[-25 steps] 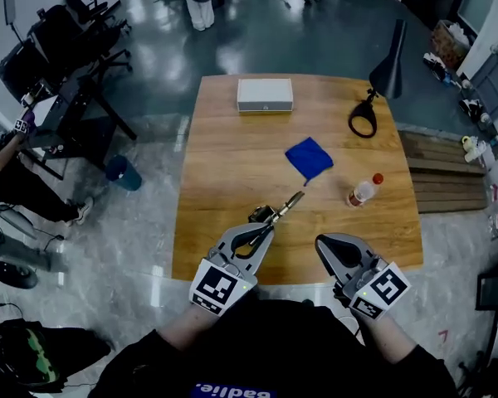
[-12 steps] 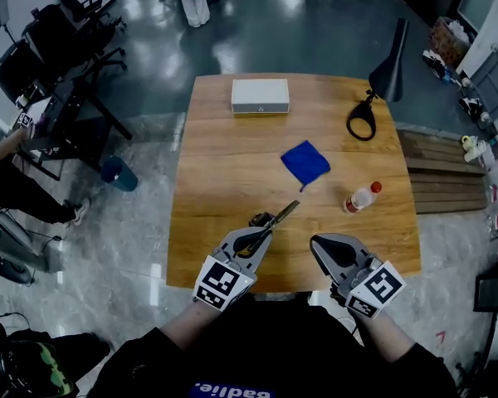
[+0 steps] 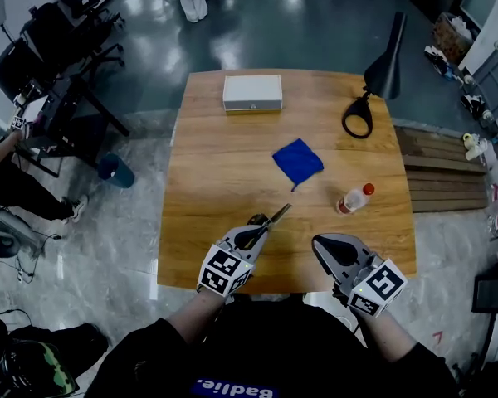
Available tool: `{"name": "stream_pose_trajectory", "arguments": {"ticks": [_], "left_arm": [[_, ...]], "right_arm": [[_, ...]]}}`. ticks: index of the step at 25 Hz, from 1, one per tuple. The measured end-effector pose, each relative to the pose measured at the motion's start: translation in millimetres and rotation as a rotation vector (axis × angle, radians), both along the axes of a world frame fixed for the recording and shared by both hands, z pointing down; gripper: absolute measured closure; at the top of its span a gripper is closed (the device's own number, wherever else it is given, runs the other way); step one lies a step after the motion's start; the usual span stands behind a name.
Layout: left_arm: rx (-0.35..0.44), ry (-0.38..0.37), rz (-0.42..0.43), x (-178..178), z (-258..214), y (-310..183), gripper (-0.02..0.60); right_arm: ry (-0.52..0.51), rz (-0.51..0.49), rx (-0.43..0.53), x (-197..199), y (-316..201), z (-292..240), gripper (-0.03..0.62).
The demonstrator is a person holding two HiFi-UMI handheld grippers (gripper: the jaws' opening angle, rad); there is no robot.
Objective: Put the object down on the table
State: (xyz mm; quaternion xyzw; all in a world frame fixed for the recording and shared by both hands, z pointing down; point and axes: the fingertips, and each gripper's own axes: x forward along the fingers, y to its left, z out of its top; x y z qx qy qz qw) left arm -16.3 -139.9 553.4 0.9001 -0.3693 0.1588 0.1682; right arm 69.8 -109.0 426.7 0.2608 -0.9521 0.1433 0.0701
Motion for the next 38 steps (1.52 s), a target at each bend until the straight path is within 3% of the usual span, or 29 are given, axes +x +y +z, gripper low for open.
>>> {"name": "stream_pose_trajectory", "arguments": {"ticks": [8,20,31,38], "left_arm": [[-0.132,-0.019,0.0,12.0,64.1,-1.7,0.569],[-0.287,-0.008,-0.033,3.4,133.3,-12.4,0.568],[-0.369,0.032,-0.06,-7.5,163.0,-18.1,0.568],[-0.366,0.042,-0.063,-13.0,166.5,-20.9,0.568]], "right_arm": [[0.011,0.035,-0.043,23.7,6.7,15.1,0.589],[0.018,0.055,-0.081,27.5,20.6,18.1,0.589],[0.038,0.078,-0.086,31.2,25.3,20.0,0.589],[0.05,0.076,-0.086,25.7,27.3,22.7,0.589]]}}
